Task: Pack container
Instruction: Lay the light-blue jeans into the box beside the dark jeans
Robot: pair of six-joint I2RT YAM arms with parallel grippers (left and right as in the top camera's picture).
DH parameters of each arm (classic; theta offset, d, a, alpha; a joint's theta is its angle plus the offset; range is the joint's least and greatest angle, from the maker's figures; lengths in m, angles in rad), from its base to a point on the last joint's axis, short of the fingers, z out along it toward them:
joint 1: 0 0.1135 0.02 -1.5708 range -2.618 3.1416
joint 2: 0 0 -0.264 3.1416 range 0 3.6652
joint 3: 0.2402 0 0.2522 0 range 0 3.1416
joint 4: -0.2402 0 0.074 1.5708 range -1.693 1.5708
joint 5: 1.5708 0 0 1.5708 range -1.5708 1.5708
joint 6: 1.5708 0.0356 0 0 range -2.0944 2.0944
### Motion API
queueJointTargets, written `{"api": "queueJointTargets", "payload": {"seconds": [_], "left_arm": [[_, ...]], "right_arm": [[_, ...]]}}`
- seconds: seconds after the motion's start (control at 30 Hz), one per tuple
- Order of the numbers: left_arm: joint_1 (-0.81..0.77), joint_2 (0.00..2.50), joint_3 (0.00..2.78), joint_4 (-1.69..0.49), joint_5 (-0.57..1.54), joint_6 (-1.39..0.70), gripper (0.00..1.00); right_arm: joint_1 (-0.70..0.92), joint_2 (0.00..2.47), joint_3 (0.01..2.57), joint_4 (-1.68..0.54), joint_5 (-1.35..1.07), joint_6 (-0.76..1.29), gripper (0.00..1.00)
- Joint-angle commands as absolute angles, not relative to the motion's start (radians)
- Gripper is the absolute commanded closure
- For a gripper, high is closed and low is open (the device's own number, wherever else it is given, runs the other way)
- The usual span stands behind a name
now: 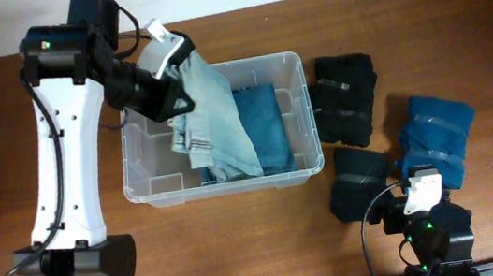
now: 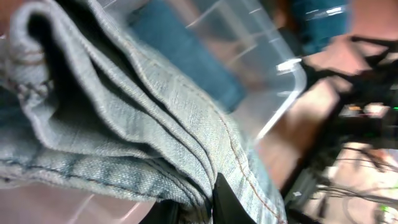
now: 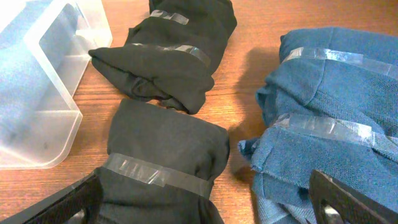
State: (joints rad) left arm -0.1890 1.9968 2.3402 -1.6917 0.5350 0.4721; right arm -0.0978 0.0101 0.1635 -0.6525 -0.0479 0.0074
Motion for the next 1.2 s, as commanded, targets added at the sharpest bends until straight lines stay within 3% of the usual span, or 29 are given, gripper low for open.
{"api": "queueJointTargets", "payload": {"seconds": [0.0,0.23,0.43,0.6,0.87,1.17], "left_arm": [[-0.157,2.006,2.353,-1.688,0.342,0.431,0.99],[-0.149,2.02,2.353,-1.661,0.513,0.431,1.0],[-0.217,2.019,2.355,-1.555,0.77,0.41,1.0],[-0.29,2.019,2.355,-1.431,0.858,0.339,1.0],[-0.398,2.019,2.355,-1.351,0.816,0.306,1.0],[-0.388,2.027,2.355,-1.468,0.394,0.307,1.0]], "right_arm": [[-0.105,0.004,0.157,-0.653,-0.056,0.015,0.02],[-0.105,0.004,0.157,-0.653,-0.056,0.015,0.02],[-0.105,0.004,0.157,-0.653,-0.056,0.015,0.02],[-0.105,0.004,0.157,-0.653,-0.056,0.015,0.02],[-0.105,0.004,0.157,-0.654,-0.056,0.015,0.02],[-0.105,0.004,0.157,-0.654,-0.056,0.015,0.02]]}}
